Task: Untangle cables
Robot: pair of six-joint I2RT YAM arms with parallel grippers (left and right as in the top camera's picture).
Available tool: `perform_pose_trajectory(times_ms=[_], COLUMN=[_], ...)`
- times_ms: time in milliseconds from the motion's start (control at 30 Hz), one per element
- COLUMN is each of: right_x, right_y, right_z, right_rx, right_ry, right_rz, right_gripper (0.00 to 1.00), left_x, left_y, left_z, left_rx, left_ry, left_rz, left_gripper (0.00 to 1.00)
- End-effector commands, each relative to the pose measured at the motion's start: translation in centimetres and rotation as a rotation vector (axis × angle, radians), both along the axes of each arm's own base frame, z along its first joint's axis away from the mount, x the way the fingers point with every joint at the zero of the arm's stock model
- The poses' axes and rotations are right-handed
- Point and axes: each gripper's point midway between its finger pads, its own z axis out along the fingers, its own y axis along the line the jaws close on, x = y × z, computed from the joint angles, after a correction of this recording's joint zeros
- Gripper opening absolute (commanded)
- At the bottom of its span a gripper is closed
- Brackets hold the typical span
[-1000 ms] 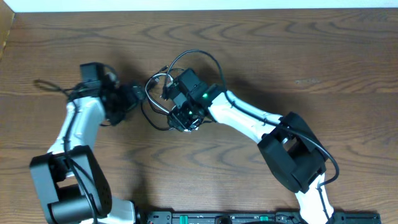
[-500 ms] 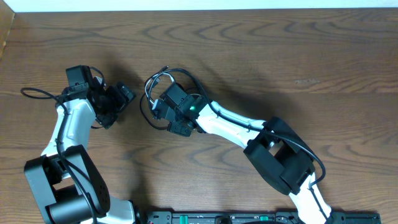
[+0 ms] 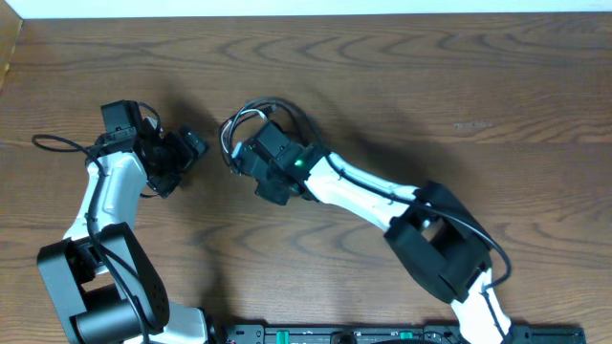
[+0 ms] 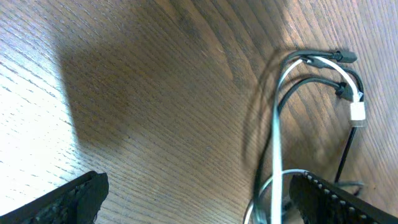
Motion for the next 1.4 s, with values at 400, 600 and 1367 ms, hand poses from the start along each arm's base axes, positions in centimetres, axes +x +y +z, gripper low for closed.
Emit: perform_pose_trajectory(times_ms=[400, 600, 1367], right_x=[4.8, 3.9, 2.2], right_y=[-3.0, -3.8, -3.8], right_z=[10.7, 15.1, 18.0], right_rx=[0.59, 0.775, 0.869], right_ry=[0.544, 0.658, 0.685], right_rz=[-0.246, -0.035, 0.16], right_gripper=[0.01, 0.01, 0.01], left_x=[0.8, 1.1, 1.9], left_y=[-5.5, -8.7, -13.1], left_z=[3.0, 5.3, 11.1], left_rx=[-0.242, -0.369, -0.76], left_ry=[-0.191, -0.303, -0.35], left_rz=[-0.277, -0.407, -0.388], left_gripper=[1.0, 0.92, 0.83])
